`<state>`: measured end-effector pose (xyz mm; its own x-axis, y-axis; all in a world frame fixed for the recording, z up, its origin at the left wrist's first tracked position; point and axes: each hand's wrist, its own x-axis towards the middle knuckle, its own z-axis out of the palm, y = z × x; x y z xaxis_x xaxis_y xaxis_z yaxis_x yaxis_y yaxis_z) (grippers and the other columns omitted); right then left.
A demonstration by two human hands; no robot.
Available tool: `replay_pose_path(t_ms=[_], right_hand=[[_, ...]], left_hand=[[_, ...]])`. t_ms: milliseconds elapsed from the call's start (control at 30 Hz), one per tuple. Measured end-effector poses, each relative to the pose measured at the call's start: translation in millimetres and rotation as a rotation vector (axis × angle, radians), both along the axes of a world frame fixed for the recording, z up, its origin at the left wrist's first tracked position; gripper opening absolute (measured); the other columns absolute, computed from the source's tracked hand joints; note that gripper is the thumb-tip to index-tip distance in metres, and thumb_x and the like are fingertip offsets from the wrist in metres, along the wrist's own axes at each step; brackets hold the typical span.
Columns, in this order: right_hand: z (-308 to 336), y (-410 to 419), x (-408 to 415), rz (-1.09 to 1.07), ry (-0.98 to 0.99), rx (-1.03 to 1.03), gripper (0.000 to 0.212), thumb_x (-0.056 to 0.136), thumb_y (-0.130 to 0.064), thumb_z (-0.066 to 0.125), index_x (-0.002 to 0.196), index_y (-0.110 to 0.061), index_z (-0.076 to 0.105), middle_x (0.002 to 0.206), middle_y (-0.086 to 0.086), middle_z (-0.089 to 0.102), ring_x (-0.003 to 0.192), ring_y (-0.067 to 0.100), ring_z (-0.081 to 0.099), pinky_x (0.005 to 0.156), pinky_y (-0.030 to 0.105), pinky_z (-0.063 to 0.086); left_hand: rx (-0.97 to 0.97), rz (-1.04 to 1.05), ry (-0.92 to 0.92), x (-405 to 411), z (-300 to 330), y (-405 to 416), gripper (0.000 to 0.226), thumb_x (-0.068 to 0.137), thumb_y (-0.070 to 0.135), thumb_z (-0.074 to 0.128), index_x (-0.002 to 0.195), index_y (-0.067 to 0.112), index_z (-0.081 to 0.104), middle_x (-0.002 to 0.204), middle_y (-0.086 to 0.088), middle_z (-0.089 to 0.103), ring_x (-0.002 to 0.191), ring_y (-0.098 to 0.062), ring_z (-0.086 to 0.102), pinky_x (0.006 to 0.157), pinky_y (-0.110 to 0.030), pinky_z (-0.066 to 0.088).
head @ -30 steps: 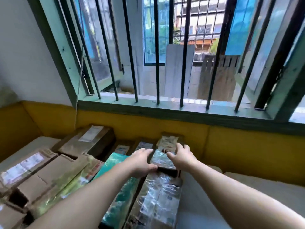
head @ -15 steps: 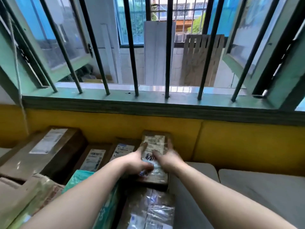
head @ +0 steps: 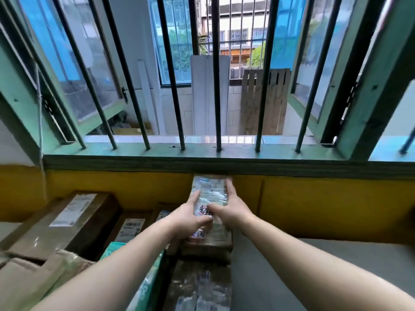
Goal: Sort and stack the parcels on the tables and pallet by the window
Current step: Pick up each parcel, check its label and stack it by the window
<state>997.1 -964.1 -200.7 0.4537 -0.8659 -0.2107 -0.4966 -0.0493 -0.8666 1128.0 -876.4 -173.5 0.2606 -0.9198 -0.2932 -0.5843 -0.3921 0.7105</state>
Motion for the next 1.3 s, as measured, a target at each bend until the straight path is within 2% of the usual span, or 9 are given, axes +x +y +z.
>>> replay_pose_path(t_ms=[200, 300, 367, 567, 733, 833, 1033, 1167, 1300], right_hand=[[56, 26, -29, -0.035, -0.190, -0.081, 0.094, 0.087, -0.028, 0.074, 0.154, -0.040, 0.009, 0.135, 0.003, 0.051, 0.108, 0.015, 0.057, 0.083, 0.027, 0.052], [80, 52, -45, -0.046, -0.205, -0.155, 0.094, 0.088, -0.029, 0.073, 0.154, -0.040, 0.007, 0.134, 0.004, 0.049, 0.108, 0.016, 0.056, 0.071, 0.019, 0.047], [95, 74, -56, -0.056, -0.233, -0.174, 0.093, 0.088, -0.026, 0.073, 0.153, -0.042, 0.009, 0.134, 0.005, 0.050, 0.109, 0.018, 0.058, 0.073, 0.022, 0.049], [121, 148, -104, -0.137, -0.179, -0.237, 0.094, 0.087, -0.031, 0.072, 0.153, -0.043, 0.006, 0.132, 0.006, 0.053, 0.108, 0.021, 0.062, 0.086, 0.039, 0.057], [125, 204, -179, -0.272, -0.076, -0.237, 0.095, 0.091, -0.032, 0.068, 0.155, -0.036, -0.002, 0.135, 0.003, 0.050, 0.101, 0.014, 0.057, 0.080, 0.031, 0.055], [128, 232, -237, -0.377, -0.045, -0.216, 0.095, 0.093, -0.032, 0.066, 0.155, -0.036, -0.004, 0.139, 0.003, 0.049, 0.093, 0.010, 0.055, 0.068, 0.022, 0.053], [147, 282, -374, -0.591, -0.034, -0.228, 0.097, 0.092, -0.034, 0.067, 0.156, -0.038, -0.006, 0.141, 0.008, 0.047, 0.099, 0.017, 0.054, 0.068, 0.021, 0.049], [152, 316, -474, -0.739, -0.029, -0.244, 0.099, 0.091, -0.035, 0.068, 0.155, -0.037, -0.008, 0.144, 0.008, 0.047, 0.114, 0.024, 0.056, 0.086, 0.030, 0.049], [158, 362, -603, -0.928, -0.035, -0.244, 0.099, 0.091, -0.035, 0.069, 0.156, -0.035, -0.006, 0.139, 0.004, 0.052, 0.102, 0.021, 0.059, 0.075, 0.023, 0.049]], left_hand=[[-0.254, -0.040, 0.191, -27, 47, 33, 0.079, 0.091, 0.021, 0.063, 0.151, 0.037, 0.014, 0.146, 0.004, 0.039, 0.122, -0.016, 0.052, 0.095, -0.033, 0.052], [-0.355, -0.073, 0.255, -38, 61, 59, 0.080, 0.087, 0.023, 0.068, 0.150, 0.036, 0.020, 0.151, 0.001, 0.031, 0.125, -0.018, 0.051, 0.096, -0.041, 0.052], [-0.404, -0.102, 0.308, -46, 68, 79, 0.081, 0.085, 0.024, 0.070, 0.148, 0.040, 0.023, 0.153, 0.000, 0.029, 0.124, -0.020, 0.052, 0.095, -0.045, 0.052], [-0.406, -0.178, 0.379, -83, 82, 134, 0.080, 0.082, 0.030, 0.072, 0.145, 0.047, 0.025, 0.145, 0.005, 0.034, 0.123, -0.021, 0.052, 0.092, -0.042, 0.054], [-0.360, -0.315, 0.370, -148, 84, 167, 0.083, 0.086, 0.023, 0.069, 0.151, 0.033, 0.019, 0.145, 0.003, 0.036, 0.124, -0.017, 0.050, 0.099, -0.039, 0.050], [-0.320, -0.415, 0.395, -201, 89, 180, 0.082, 0.087, 0.020, 0.068, 0.151, 0.032, 0.020, 0.140, 0.006, 0.037, 0.119, -0.014, 0.051, 0.093, -0.035, 0.054], [-0.354, -0.664, 0.240, -331, 107, 188, 0.082, 0.084, 0.034, 0.070, 0.150, 0.039, 0.021, 0.153, 0.006, 0.031, 0.130, -0.017, 0.047, 0.097, -0.039, 0.051], [-0.356, -0.795, 0.227, -433, 116, 193, 0.081, 0.085, 0.030, 0.070, 0.149, 0.040, 0.022, 0.150, 0.006, 0.035, 0.129, -0.017, 0.048, 0.097, -0.040, 0.051], [-0.397, -0.960, 0.187, -574, 116, 209, 0.083, 0.081, 0.034, 0.069, 0.149, 0.040, 0.022, 0.149, 0.010, 0.035, 0.130, -0.013, 0.045, 0.106, -0.033, 0.042]])
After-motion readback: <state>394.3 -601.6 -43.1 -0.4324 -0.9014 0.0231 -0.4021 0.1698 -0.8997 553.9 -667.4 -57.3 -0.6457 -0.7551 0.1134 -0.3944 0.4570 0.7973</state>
